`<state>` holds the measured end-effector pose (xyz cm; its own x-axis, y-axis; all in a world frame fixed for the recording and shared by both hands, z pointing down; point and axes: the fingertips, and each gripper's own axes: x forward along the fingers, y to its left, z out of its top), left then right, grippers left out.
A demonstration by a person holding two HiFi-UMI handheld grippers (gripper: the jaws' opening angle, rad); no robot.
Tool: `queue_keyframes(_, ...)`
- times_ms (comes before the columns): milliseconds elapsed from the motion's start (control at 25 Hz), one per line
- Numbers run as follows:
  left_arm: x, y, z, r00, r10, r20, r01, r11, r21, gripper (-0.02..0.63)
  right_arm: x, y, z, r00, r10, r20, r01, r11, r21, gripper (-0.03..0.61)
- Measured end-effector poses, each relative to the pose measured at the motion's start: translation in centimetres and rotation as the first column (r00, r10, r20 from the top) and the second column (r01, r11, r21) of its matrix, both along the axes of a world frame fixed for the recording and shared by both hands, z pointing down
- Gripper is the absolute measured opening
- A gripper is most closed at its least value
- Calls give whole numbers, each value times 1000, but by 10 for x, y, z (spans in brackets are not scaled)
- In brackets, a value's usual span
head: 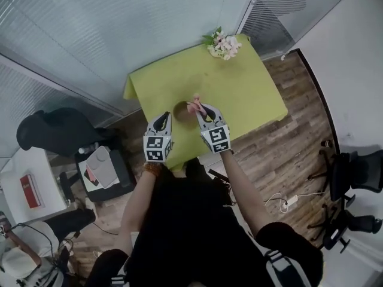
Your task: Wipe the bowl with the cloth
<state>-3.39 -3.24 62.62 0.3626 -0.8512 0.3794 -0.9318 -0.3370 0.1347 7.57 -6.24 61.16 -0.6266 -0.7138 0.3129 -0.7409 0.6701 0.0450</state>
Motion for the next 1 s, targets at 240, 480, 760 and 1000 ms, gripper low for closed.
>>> queue_keyframes(240, -5, -9, 50, 999, -37, -6, 36, 991, -128, 21, -7, -20, 58, 976, -169, -140, 160, 984, -76, 35)
queue_keyframes(480, -1, -27, 111, 999, 26, 38, -16, 965, -261, 23, -30, -26, 103, 873, -347, -343, 327, 938, -117, 46)
queue_keyframes(760, 0, -39, 154, 997, 60, 56, -34, 928, -372, 54, -46, -44, 147, 724, -450, -522, 432, 887, -165, 77)
queue_keyframes(1000, 3, -35, 176, 993, 113, 24, -89, 882, -462, 107, -58, -49, 180, 679, -497, -540, 430, 866, -256, 114)
